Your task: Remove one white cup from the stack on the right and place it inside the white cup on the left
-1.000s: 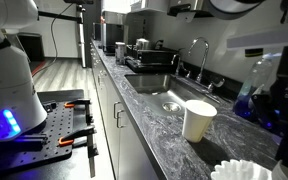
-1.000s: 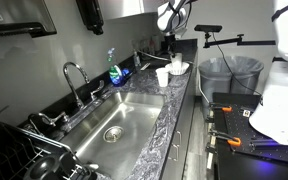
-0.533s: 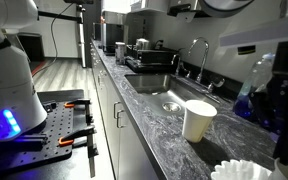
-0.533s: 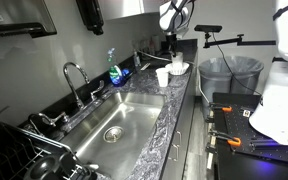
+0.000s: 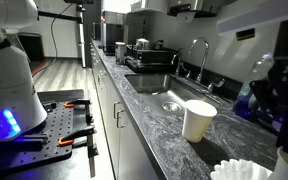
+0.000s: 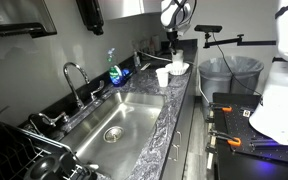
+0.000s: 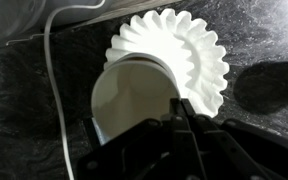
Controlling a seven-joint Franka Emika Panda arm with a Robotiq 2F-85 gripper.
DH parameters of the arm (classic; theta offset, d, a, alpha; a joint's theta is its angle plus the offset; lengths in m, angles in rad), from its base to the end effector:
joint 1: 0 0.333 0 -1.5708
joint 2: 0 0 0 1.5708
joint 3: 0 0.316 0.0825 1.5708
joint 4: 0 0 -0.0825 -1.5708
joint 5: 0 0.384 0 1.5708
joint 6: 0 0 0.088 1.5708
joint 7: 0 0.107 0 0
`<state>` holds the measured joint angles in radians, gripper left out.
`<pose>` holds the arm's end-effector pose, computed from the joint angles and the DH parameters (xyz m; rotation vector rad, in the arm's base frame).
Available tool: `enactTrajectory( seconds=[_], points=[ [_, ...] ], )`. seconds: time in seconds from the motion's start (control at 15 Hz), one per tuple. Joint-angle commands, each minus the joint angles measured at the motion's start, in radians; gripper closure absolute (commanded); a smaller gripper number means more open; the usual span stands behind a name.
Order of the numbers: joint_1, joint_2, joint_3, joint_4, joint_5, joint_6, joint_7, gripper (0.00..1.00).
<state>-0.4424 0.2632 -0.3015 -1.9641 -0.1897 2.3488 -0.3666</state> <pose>0.4573 -0.4136 0.3594 2.8663 -0.3422 -0.0097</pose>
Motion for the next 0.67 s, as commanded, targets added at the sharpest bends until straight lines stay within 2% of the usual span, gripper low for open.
enactTrajectory(
  seconds=[0.0, 0.6],
  points=[
    [0.01, -0.072, -0.012, -0.052, 0.0, 0.039, 0.002, 0.99],
    [0.015, -0.177, -0.035, -0.097, -0.011, 0.106, 0.0, 0.99]
  ],
)
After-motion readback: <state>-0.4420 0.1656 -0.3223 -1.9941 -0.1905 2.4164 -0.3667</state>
